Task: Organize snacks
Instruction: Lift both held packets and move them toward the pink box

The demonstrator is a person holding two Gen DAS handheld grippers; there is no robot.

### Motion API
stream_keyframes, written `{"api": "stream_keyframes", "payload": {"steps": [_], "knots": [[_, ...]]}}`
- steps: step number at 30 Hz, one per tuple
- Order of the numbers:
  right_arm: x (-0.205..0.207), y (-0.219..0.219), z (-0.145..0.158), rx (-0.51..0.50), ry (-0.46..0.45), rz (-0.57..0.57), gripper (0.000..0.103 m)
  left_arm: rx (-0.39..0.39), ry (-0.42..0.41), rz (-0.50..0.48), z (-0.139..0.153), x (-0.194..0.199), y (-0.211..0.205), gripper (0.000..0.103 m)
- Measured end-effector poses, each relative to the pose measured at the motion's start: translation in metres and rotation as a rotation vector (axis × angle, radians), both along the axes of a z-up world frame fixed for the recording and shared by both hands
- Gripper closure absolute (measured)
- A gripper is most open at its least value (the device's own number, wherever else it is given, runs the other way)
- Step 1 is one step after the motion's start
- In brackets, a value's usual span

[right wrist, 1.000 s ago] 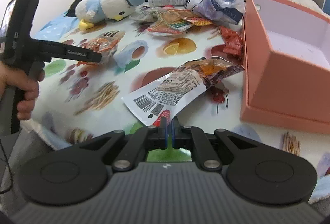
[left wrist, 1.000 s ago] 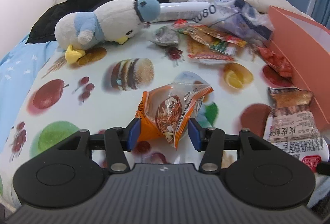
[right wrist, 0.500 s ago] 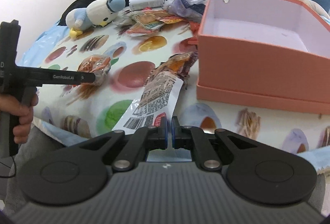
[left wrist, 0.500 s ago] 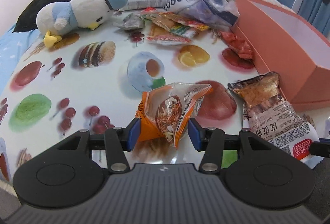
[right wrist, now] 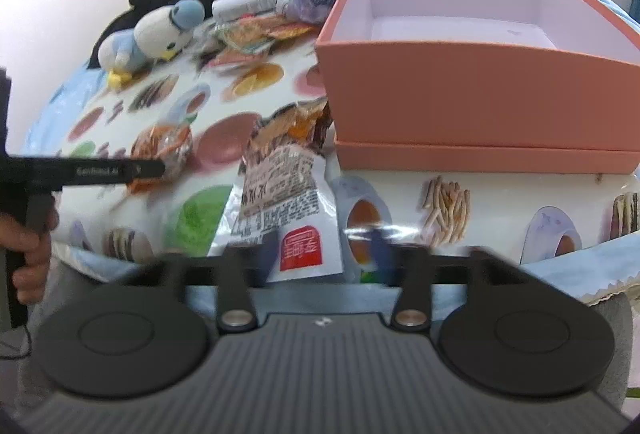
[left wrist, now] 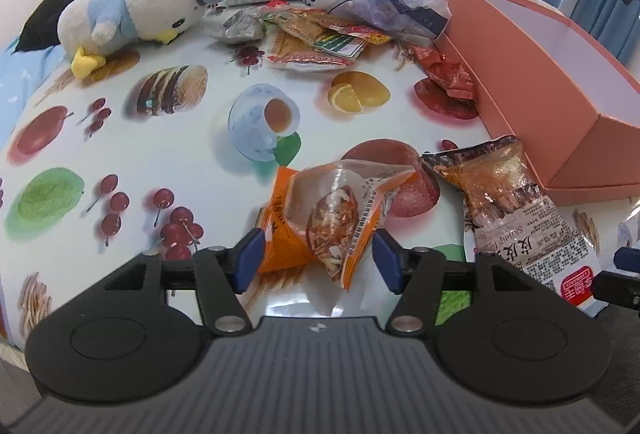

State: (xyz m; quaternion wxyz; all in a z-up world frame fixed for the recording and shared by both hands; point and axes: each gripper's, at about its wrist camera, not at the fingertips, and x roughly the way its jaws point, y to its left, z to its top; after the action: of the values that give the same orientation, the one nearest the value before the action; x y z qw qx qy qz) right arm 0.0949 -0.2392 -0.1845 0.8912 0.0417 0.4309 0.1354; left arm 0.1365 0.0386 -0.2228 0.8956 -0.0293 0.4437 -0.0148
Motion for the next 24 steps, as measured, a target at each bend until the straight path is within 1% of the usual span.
{"api": "stream_keyframes", "payload": {"steps": [2, 4, 6, 8, 14, 18, 22, 24], "knots": [[0.001, -0.001, 0.002, 0.028, -0.013, -0.006, 0.022, 0.002, -0.002, 0.007, 0.002, -0.002, 0.003, 0.026], [0.003, 0.000, 0.002, 0.032, -0.022, -0.011, 0.021, 0.000, -0.008, 0.008, 0.004, -0.003, 0.005, 0.021], [0.004, 0.004, 0.003, 0.034, -0.033, -0.004, 0.021, -0.008, -0.013, 0.012, 0.006, -0.004, 0.009, 0.014], [0.006, 0.008, 0.003, 0.037, -0.044, -0.002, 0.021, -0.024, -0.030, 0.019, 0.006, -0.004, 0.014, 0.012], [0.015, 0.024, 0.000, 0.040, -0.080, -0.003, 0.021, -0.097, -0.015, 0.041, 0.003, 0.005, 0.026, 0.012], [0.022, 0.036, -0.003, 0.030, -0.109, 0.004, 0.021, -0.118, -0.016, 0.051, 0.002, 0.008, 0.029, 0.012], [0.033, 0.049, -0.008, -0.006, -0.117, 0.009, 0.021, -0.130, -0.009, 0.063, -0.002, 0.011, 0.031, 0.012], [0.037, 0.053, -0.010, -0.001, -0.127, 0.018, 0.021, -0.133, -0.004, 0.061, -0.004, 0.013, 0.032, 0.012]]}}
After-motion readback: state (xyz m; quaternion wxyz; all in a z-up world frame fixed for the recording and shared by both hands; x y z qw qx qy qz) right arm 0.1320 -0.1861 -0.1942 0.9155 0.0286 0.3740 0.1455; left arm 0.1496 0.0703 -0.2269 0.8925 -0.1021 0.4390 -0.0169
